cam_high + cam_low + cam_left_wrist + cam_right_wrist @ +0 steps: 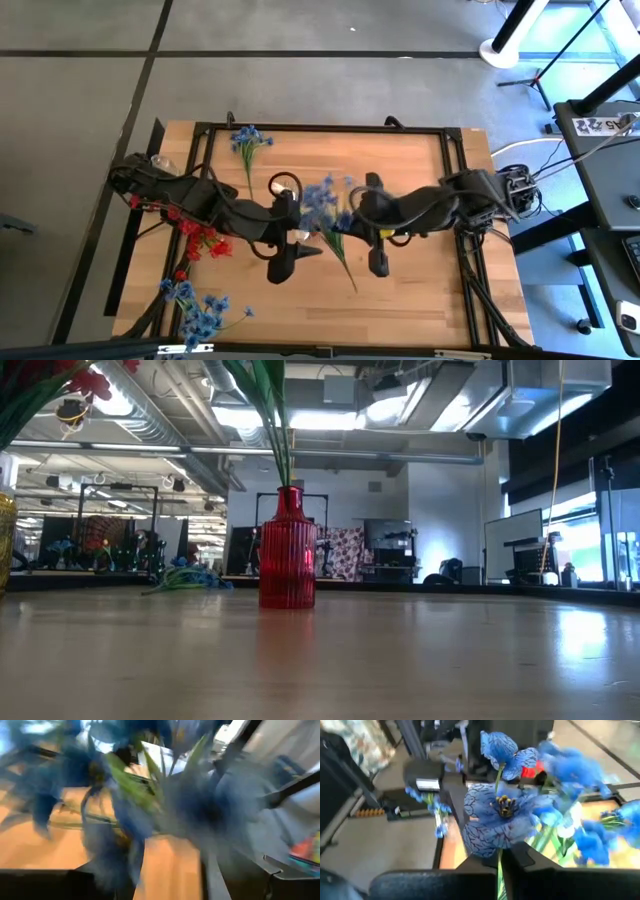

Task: Sort flowers into vase by color
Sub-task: Put the right blue flowers into the transparent vase

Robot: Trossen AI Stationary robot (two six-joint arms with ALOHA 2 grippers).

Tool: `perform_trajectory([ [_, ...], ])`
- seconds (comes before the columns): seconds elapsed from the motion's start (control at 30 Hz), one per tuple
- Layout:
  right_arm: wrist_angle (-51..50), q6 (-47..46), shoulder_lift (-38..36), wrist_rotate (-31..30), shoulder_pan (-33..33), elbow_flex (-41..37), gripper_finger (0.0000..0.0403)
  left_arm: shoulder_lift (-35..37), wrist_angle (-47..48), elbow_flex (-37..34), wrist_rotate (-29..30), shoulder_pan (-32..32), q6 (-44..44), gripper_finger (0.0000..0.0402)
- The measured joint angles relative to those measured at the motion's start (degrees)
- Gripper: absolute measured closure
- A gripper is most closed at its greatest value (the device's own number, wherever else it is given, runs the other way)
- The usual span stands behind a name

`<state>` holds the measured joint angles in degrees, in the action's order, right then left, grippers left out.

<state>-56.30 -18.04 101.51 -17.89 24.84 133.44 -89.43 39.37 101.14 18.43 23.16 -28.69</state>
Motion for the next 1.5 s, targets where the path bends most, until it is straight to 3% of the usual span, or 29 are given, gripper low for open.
perform_trajectory([
  [0.13,0.33,3.13,1.71,3.56,1.0,-0.1,0.0401,-0.76,0.19,0.07,-6.18,-0.84,-1.8,0.0166],
  [0.4,0.26,5.2,1.98,1.32,4.26,-0.08,0.0402,-2.17,6.93,0.07,-12.87,-1.55,-4.37,0.0166],
  [0.6,0.71,5.58,2.6,0.87,4.44,-0.06,0.0402,-3.4,-0.65,0.07,-17.67,-1.69,-2.81,0.0166],
  [0.87,4.15,8.4,3.13,1.11,4.44,-0.1,0.0402,-7.25,-4.26,0.07,-19.03,-1.76,-2.08,0.0166],
  [1.23,3.33,7.95,5.61,4.02,4.42,-0.06,0.04,-7.72,-16.27,0.07,-20.15,-1.29,-1.47,0.0166],
  [1.5,2.81,7.86,6.44,3.5,4.4,-0.08,0.0382,-7.72,-14.38,0.07,-19.47,-1.29,-2.27,0.0187],
])
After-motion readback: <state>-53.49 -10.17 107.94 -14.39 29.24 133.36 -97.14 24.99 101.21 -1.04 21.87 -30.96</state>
